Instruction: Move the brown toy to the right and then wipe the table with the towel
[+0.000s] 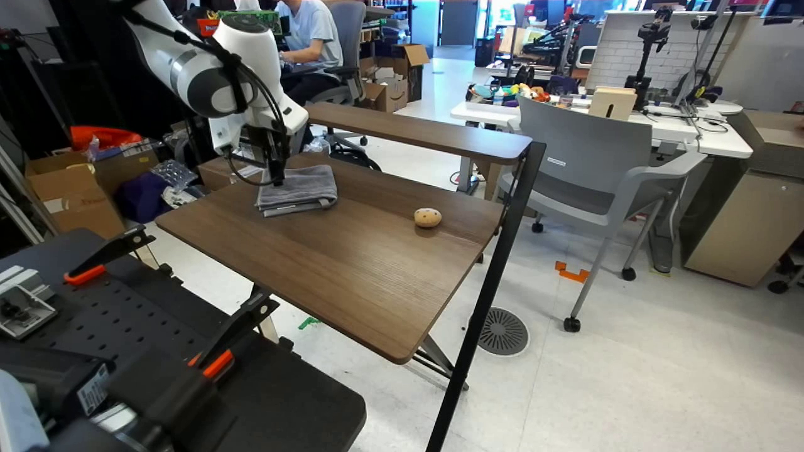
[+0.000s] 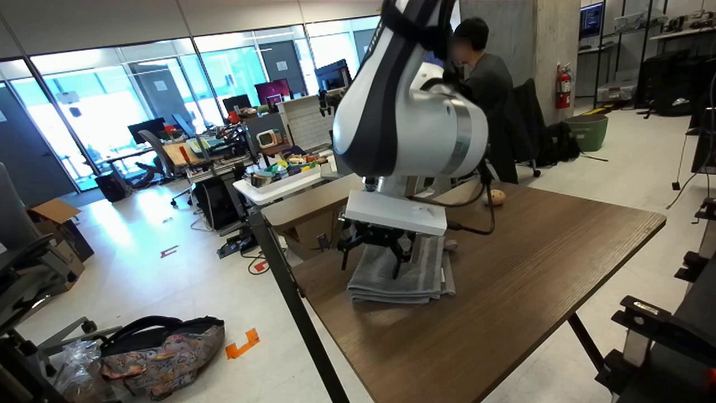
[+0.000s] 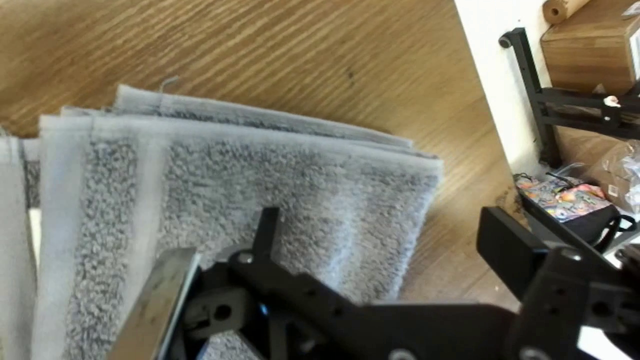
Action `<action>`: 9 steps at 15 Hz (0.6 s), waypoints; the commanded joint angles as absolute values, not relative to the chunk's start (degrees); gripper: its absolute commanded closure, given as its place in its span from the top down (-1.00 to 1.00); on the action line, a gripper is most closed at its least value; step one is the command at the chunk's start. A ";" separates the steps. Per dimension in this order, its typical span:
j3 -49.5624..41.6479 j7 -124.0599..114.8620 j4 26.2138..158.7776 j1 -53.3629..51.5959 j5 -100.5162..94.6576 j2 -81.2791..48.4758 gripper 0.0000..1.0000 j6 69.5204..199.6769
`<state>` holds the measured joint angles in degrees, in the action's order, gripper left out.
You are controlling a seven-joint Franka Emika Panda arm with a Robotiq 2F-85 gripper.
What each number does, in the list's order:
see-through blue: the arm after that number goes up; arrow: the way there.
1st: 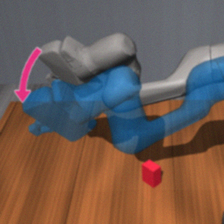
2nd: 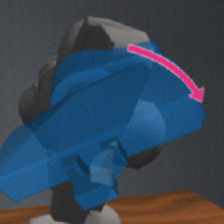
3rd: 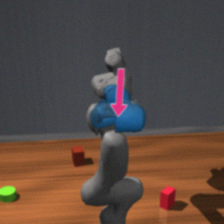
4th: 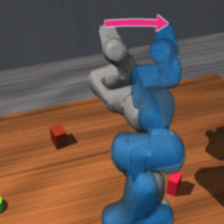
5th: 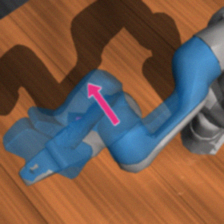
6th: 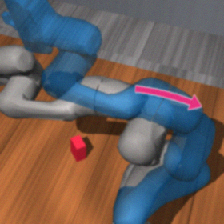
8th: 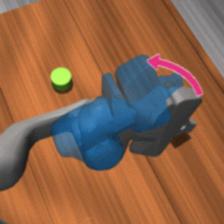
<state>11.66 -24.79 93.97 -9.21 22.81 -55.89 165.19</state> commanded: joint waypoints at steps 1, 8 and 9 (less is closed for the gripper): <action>8.11 -27.74 96.64 -11.21 22.93 -50.05 1.00 162.61; -8.86 -44.62 89.70 -22.56 16.58 -56.89 1.00 158.27; -9.69 -46.74 88.50 -23.14 15.21 -58.48 1.00 156.32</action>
<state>-4.88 -39.63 93.43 -19.28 18.90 -53.63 160.77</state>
